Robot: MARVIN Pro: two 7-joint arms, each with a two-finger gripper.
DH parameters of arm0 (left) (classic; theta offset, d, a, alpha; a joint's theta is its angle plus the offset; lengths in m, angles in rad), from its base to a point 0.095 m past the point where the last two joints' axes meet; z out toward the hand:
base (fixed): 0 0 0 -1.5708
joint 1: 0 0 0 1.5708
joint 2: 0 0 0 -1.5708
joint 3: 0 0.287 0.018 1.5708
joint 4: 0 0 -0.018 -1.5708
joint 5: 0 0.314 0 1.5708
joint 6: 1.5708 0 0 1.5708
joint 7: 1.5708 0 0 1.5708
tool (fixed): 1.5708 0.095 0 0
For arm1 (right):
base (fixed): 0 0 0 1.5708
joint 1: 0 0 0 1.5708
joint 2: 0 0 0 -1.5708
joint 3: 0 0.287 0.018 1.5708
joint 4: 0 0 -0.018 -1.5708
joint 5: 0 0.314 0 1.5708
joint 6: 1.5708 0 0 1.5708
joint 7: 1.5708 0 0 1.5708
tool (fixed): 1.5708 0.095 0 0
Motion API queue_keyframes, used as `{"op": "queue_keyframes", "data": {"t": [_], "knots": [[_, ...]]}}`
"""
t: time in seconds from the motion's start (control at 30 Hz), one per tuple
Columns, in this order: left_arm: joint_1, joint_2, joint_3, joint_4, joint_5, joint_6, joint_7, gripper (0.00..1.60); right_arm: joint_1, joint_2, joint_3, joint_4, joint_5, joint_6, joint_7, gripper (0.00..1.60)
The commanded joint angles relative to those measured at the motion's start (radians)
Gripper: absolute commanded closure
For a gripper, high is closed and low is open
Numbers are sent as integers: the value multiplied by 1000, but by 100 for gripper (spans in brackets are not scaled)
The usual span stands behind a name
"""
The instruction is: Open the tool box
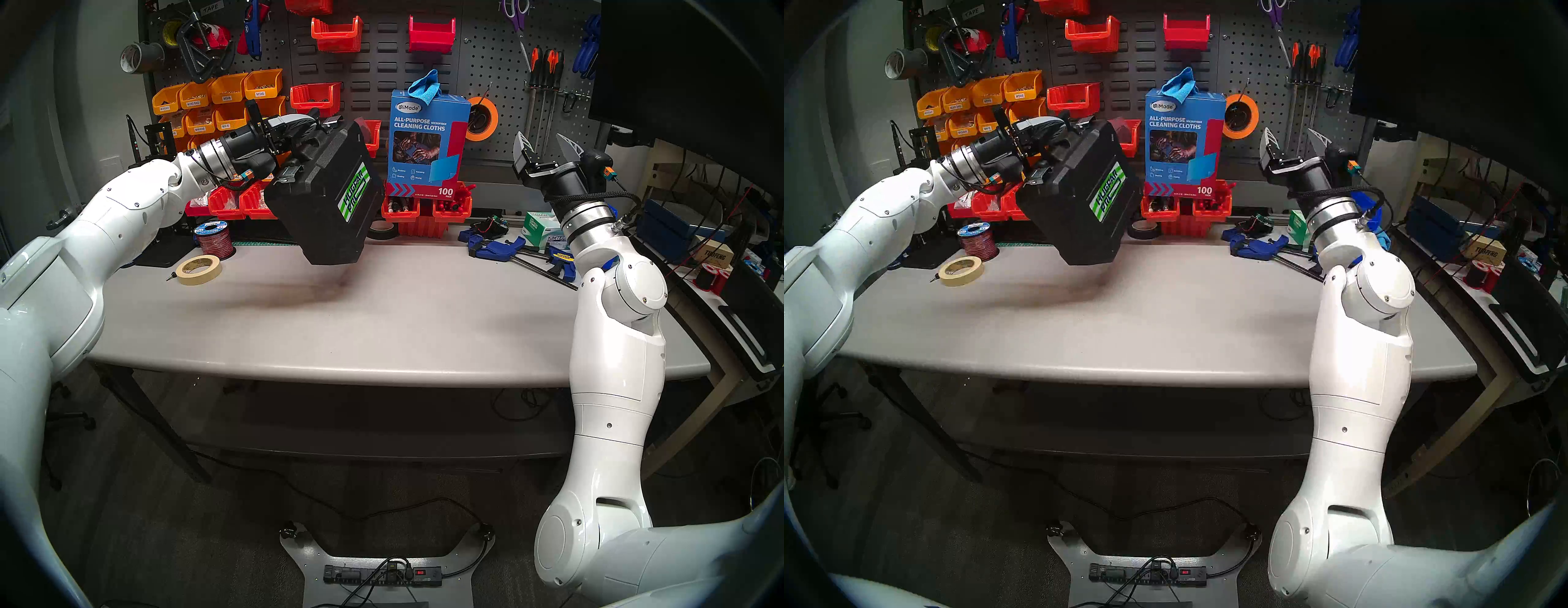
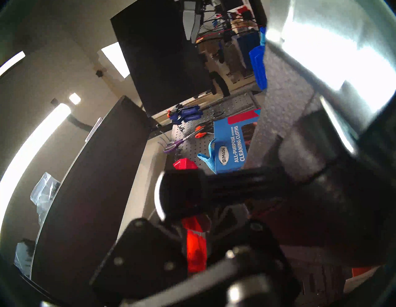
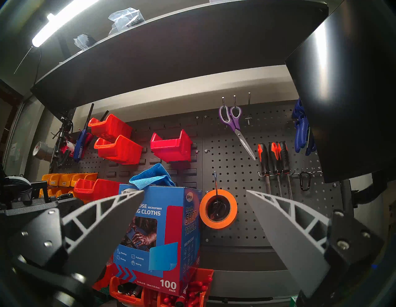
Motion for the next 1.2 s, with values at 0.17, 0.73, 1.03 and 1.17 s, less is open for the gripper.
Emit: {"op": "queue_keyframes", "data": {"t": [0.17, 0.73, 1.03, 1.17], "knots": [[104, -96, -131, 50, -210, 23, 30, 160, 4, 4, -2, -7, 2, -2, -1, 0], [286, -168, -214, 82, -378, 48, 18, 160, 4, 9, -5, -5, 7, -3, -6, 0], [365, -196, -246, 70, -456, 67, 26, 160, 4, 12, -7, -4, 11, -4, -8, 0], [396, -201, -248, 62, -468, 77, 17, 160, 4, 13, -8, -4, 12, -4, -9, 0]]}}
